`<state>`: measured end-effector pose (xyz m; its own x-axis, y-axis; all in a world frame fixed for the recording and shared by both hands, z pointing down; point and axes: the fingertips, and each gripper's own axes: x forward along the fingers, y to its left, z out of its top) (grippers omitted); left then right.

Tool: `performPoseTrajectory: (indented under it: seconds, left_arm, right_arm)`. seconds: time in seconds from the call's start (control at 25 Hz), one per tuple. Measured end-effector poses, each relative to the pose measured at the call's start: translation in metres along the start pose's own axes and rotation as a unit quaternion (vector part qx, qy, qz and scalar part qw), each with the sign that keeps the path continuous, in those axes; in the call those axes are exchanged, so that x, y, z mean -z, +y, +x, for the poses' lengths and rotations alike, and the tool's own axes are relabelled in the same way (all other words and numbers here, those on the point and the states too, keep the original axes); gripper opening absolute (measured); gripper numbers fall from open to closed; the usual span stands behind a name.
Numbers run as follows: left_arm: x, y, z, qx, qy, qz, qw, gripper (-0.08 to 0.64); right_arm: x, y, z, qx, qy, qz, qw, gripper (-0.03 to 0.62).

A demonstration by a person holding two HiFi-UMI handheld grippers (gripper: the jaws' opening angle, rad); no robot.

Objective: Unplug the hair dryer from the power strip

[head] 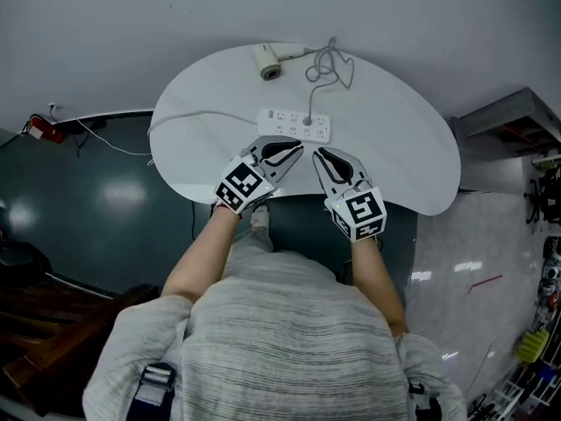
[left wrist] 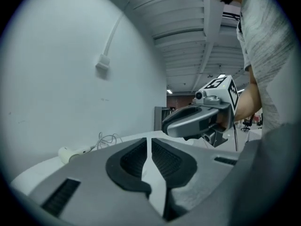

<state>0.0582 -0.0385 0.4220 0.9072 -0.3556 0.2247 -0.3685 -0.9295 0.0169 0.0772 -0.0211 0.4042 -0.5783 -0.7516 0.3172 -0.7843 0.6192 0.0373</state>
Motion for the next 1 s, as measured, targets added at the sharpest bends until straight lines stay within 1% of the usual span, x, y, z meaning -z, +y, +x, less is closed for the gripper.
performPoseTrajectory:
  seconds: [0.08, 0.16, 0.2, 0.24, 0.32, 0.44, 0.56, 0.76, 1.0]
  left_arm:
    - [0.006, 0.017, 0.008, 0.009, 0.01, 0.004, 0.9999, 0.035]
    - [0.01, 0.029, 0.015, 0.021, 0.017, 0.007, 0.9996, 0.072]
    - [0.013, 0.033, 0.017, 0.027, 0.024, 0.011, 0.9993, 0.088]
    - [0.017, 0.037, 0.02, 0.033, 0.033, 0.019, 0.9987, 0.106]
    - [0.029, 0.044, 0.027, 0.049, 0.059, 0.041, 0.9962, 0.157]
    - [0.056, 0.051, 0.038, 0.068, 0.118, 0.082, 0.9873, 0.259]
    - [0.079, 0.06, 0.051, 0.075, 0.164, 0.115, 0.9768, 0.316]
    - [0.111, 0.074, 0.068, 0.076, 0.224, 0.128, 0.9631, 0.342]
    - [0.137, 0.084, 0.08, 0.084, 0.274, 0.132, 0.949, 0.371]
  right_arm:
    - [0.004, -0.01, 0.016, 0.002, 0.011, 0.0, 1.0, 0.031]
    - [0.007, -0.018, 0.03, 0.004, 0.023, 0.0, 1.0, 0.04]
    - [0.009, -0.021, 0.036, 0.004, 0.029, 0.0, 1.0, 0.056]
    - [0.011, -0.025, 0.041, 0.005, 0.035, 0.0, 0.999, 0.08]
    - [0.016, -0.033, 0.051, 0.006, 0.047, 0.004, 0.999, 0.098]
    - [0.03, -0.043, 0.063, 0.004, 0.07, 0.012, 0.997, 0.112]
    - [0.046, -0.055, 0.074, -0.001, 0.091, 0.016, 0.996, 0.129]
    - [0.07, -0.067, 0.091, -0.024, 0.117, 0.027, 0.992, 0.146]
    - [0.097, -0.08, 0.11, -0.05, 0.148, 0.027, 0.987, 0.16]
